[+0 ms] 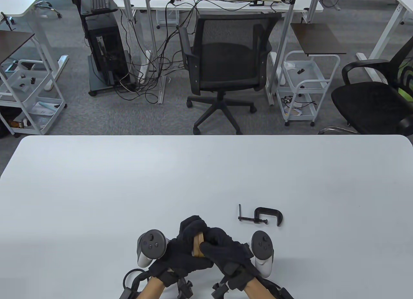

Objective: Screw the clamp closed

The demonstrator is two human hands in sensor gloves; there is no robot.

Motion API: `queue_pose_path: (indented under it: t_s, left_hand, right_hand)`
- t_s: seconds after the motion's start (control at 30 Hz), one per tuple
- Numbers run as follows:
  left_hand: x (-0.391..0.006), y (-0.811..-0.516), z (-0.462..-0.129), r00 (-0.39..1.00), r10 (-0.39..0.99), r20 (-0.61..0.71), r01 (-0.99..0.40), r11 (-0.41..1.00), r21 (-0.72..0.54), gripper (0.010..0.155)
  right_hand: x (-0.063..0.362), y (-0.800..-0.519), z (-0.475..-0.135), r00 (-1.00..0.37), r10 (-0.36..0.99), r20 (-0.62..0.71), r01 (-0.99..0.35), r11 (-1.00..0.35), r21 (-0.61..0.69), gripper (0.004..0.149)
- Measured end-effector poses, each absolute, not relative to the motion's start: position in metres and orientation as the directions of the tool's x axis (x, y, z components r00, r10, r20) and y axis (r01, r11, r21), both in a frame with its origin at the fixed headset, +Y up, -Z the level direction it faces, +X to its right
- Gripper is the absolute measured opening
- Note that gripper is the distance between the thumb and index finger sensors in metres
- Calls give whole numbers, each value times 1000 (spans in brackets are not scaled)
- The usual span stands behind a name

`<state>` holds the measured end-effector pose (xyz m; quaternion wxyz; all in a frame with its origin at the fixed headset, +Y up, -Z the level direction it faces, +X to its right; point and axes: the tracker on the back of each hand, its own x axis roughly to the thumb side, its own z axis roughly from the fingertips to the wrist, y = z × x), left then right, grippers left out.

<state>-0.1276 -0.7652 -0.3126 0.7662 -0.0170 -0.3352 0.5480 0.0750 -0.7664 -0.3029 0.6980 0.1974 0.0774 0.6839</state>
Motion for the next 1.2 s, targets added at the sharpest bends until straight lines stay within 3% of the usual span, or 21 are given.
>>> queue_pose_path:
  t_s: [0.6,0.7,0.8,0.97,1.07,1.2]
  left_hand:
    - [-128,-764,-315,197,839,507,-834,416,-363,98]
    - [-131,-763,-322,158,860,486,-854,366,-370,98]
    - [-142,-762,-327,132,873,470,-890,313,-331,98]
    - [-170,-764,-328,125,888,442,-927,263,-266,98]
    - [-176,-763,-330,127,889,440,-937,254,-241,98]
    - [-176,-762,-330,133,886,444,-936,259,-237,98]
  right_hand:
    - [75,-768,-304,76,988,138,-917,15,398,70]
    - [75,-760,-305,94,991,90,-866,37,499,75]
    - [87,-739,-311,85,976,201,-915,-3,403,73]
    - [125,-697,-331,-288,859,424,-910,-383,159,71]
    - [139,-687,-345,-456,778,433,-842,-534,72,69]
    - [145,-691,-364,-618,681,392,-717,-693,74,68]
